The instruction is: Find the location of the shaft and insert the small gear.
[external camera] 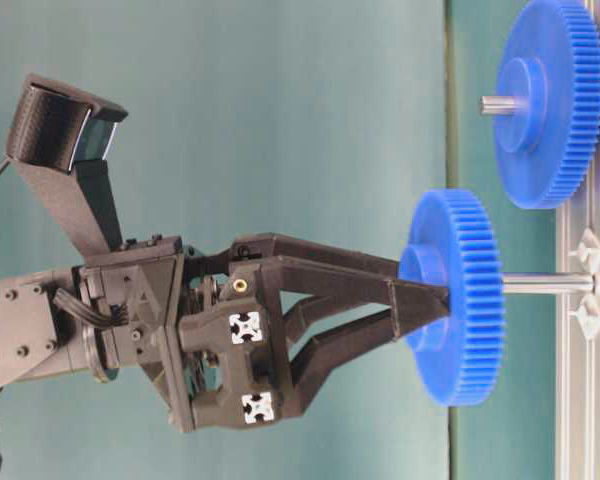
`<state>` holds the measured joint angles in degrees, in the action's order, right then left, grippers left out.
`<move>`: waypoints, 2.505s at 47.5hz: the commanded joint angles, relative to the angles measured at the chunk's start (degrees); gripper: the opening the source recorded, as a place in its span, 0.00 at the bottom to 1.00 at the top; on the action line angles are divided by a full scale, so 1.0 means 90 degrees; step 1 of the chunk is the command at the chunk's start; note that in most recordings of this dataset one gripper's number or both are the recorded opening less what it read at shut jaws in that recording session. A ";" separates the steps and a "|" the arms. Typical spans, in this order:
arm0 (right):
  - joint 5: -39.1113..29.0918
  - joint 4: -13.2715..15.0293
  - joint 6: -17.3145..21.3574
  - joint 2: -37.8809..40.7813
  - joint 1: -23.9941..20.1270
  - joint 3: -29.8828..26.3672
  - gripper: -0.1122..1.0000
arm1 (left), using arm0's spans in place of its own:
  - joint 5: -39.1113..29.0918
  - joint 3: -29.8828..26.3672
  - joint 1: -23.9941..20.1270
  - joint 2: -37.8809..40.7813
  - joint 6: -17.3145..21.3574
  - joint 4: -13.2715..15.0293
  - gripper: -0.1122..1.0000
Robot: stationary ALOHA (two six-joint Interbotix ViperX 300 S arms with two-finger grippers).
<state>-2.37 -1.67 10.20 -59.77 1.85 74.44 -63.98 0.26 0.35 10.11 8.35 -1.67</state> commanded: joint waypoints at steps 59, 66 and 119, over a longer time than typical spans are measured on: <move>0.0029 0.0010 0.0049 0.0029 0.0078 -0.0049 0.11 | 0.0244 -0.0215 -0.0498 0.0303 0.0322 -0.0020 0.67; 0.0029 0.0000 0.0049 0.0039 0.0068 -0.0039 0.11 | 0.0244 -0.0195 -0.0527 0.0371 0.0322 -0.0010 0.67; 0.0059 0.0000 0.0059 0.0039 0.0098 0.0010 0.11 | 0.0361 0.0098 -0.0947 0.0322 0.0322 -0.0020 0.67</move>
<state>-2.37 -1.67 10.20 -59.85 2.55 75.15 -61.00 1.23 -6.24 14.77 11.25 -1.49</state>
